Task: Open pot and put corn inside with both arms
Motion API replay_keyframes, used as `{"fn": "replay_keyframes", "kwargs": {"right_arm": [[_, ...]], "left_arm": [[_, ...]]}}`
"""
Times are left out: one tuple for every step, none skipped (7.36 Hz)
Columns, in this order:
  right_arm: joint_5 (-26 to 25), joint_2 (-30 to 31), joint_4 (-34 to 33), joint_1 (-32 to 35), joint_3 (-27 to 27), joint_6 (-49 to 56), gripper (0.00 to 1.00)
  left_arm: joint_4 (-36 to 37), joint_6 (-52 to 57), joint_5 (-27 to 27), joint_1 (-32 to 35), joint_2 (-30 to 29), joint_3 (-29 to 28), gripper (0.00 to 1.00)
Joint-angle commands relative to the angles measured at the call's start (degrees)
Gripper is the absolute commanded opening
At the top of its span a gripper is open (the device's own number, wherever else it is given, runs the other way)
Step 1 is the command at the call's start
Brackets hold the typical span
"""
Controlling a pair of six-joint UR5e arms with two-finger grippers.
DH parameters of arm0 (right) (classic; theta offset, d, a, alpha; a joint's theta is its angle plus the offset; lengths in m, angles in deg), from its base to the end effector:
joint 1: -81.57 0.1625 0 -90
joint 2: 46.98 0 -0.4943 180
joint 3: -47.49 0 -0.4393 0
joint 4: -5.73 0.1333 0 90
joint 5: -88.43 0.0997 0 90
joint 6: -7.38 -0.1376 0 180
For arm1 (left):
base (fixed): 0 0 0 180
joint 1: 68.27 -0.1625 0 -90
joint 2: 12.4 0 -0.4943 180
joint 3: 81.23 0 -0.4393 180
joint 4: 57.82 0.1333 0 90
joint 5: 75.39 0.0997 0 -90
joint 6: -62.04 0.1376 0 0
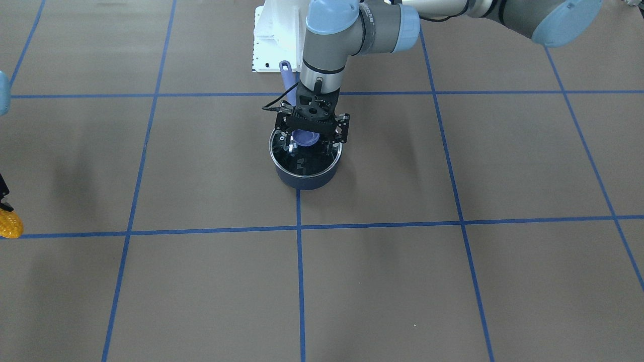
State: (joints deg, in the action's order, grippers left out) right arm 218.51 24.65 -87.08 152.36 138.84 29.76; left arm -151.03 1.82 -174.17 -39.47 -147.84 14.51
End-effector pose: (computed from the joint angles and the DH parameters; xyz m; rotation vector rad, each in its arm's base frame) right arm -0.1866 -0.6713 0.5551 0.3105 -0.7054 -0.7939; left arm 0.6436 -0.4820 0.1652 0.3401 0.8956 0.0885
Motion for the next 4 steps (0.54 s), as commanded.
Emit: {"fn": "replay_keyframes", "kwargs": {"right_arm": [[0.0, -0.17, 0.0, 0.48, -0.12, 0.03, 0.36], [0.0, -0.78, 0.0, 0.57, -0.56, -0.06, 0.36], [0.0, -0.79, 0.0, 0.66, -0.56, 0.03, 0.36], [0.0, -0.79, 0.0, 0.66, -0.56, -0.06, 0.36]], "left_arm": [[0.39, -0.07, -0.45, 0.03, 0.44, 1.28, 0.97], [1.53, -0.15, -1.23, -0.15, 0.7, 2.34, 0.97], [1.54, -0.33, -1.24, -0.15, 0.79, 2.52, 0.97], [1.63, -0.33, -1.24, -0.5, 0.7, 2.35, 0.97]]}}
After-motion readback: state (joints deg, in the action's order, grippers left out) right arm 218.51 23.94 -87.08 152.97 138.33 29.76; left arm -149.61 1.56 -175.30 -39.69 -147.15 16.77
